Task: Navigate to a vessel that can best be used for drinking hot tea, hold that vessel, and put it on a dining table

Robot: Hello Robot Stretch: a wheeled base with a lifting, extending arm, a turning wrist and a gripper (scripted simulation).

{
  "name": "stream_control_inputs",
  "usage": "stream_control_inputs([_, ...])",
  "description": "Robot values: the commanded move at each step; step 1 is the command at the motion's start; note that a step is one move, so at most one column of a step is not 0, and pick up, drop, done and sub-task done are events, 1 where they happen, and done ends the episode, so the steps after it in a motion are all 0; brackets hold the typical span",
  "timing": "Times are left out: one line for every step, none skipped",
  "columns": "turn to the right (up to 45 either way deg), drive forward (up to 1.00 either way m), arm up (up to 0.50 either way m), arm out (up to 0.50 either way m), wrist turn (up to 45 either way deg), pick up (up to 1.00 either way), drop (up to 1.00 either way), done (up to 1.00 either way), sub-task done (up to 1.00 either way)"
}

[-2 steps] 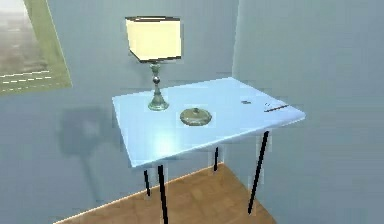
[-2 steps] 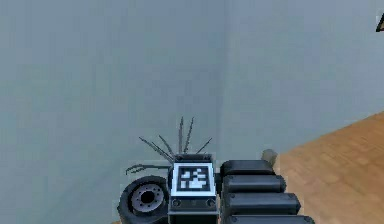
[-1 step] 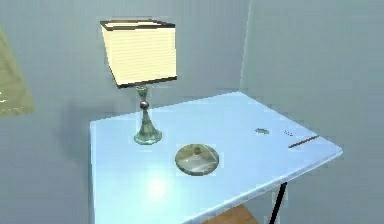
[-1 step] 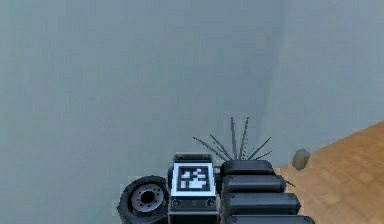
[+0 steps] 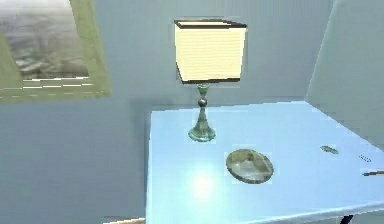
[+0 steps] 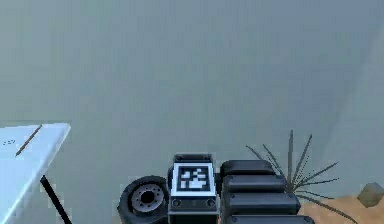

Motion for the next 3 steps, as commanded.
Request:
stream_control_inputs([15.0,0.0,0.0,0.0,0.0,0.0,0.0,0.0,0.0])
stream_control_inputs([-6.0,0.0,0.0,0.0,0.0,0.0,0.0,0.0,0.0])
stream_control_inputs([3.0,0.0,0.0,0.0,0.0,0.0,0.0,0.0,0.0])
